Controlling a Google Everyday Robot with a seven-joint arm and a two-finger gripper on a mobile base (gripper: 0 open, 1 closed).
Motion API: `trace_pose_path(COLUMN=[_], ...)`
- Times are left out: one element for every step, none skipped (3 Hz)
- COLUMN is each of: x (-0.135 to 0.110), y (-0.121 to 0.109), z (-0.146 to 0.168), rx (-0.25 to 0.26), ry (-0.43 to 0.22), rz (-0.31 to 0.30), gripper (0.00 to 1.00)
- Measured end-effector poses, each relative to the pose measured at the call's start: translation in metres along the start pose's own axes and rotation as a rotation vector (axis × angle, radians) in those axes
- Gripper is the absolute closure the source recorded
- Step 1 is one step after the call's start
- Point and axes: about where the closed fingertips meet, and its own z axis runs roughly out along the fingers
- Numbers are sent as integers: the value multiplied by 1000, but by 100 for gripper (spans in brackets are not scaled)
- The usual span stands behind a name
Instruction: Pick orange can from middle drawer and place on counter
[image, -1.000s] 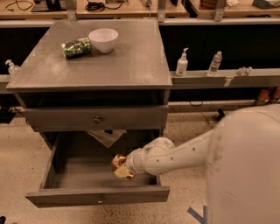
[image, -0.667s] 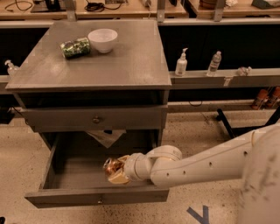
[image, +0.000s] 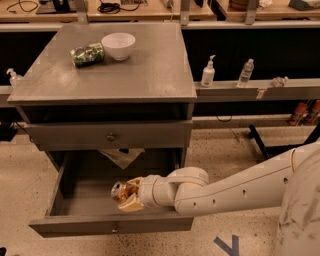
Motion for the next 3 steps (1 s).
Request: trace_pose_path(x=[-21, -51, -91], y=[-23, -51, -91], z=[-43, -96, -122], rx=[42, 72, 43], ry=[-55, -131, -226], rz=[-24, -66, -109], gripper=[100, 100, 100])
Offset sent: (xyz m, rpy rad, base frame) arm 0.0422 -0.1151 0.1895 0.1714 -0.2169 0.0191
